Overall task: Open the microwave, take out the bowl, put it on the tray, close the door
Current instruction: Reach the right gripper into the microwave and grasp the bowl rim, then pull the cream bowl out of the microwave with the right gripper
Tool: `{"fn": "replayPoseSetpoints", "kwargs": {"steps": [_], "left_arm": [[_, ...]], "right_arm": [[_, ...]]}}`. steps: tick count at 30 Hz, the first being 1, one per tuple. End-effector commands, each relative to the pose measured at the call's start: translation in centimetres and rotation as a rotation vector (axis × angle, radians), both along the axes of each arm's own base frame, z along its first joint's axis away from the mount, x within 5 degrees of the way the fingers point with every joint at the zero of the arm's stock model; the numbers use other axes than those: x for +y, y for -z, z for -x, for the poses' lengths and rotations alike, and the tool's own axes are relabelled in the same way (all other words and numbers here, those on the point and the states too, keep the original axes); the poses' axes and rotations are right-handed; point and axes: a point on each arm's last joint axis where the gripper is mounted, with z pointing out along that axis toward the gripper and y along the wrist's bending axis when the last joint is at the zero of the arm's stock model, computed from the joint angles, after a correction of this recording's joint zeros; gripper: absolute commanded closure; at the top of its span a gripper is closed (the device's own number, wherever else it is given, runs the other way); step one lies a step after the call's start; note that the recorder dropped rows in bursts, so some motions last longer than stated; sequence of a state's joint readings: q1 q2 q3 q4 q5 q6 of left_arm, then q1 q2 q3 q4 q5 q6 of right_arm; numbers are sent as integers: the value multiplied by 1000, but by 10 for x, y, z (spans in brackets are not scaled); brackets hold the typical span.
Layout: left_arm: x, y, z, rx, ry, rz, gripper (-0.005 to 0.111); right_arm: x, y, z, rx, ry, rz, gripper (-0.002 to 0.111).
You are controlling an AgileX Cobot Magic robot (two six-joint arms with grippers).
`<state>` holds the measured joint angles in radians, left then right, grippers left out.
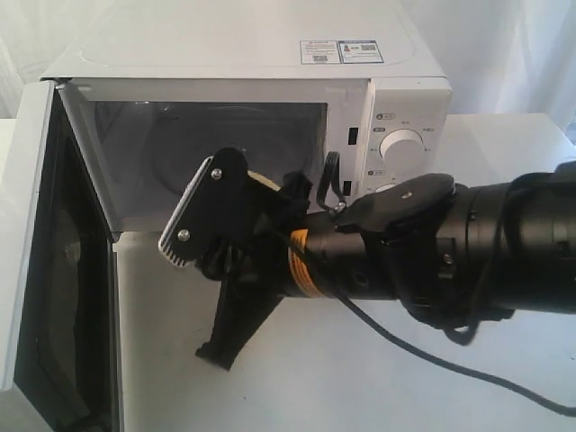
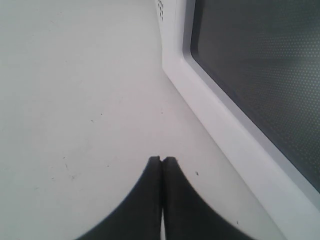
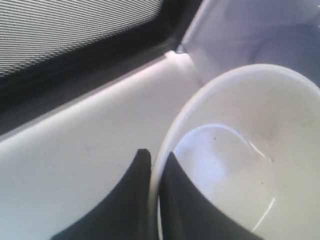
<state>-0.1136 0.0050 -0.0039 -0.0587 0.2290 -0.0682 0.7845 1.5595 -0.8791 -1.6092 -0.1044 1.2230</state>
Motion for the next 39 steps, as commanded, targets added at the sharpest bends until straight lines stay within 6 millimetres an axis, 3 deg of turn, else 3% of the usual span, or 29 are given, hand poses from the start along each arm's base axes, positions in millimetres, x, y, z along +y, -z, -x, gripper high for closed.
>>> {"fn": "replayPoseSetpoints", "kwargs": {"steps": [1, 17, 21, 27, 31, 33, 37, 39], "left_arm": [[0, 1, 0, 1, -1, 11, 107], [0, 1, 0, 1, -1, 11, 107], [0, 1, 0, 1, -1, 11, 107], [0, 1, 0, 1, -1, 11, 107], [0, 1, 0, 1, -1, 11, 107], [0, 1, 0, 1, -1, 11, 107], [0, 1, 0, 1, -1, 11, 107], [0, 1, 0, 1, -1, 11, 107]], "right_arm": [[5, -1, 18, 180, -67, -96, 108], [-17, 18, 26, 258, 90, -80, 108], [-26, 7, 32, 220, 103, -104, 108], [-35, -29, 46, 105, 18, -170, 108], [-35, -45, 67, 188, -113, -257, 108], [-34, -46, 72, 257, -125, -290, 108], [-43, -37, 59, 242, 82, -292, 108], [-43, -28, 62, 310, 98, -296, 108]]}}
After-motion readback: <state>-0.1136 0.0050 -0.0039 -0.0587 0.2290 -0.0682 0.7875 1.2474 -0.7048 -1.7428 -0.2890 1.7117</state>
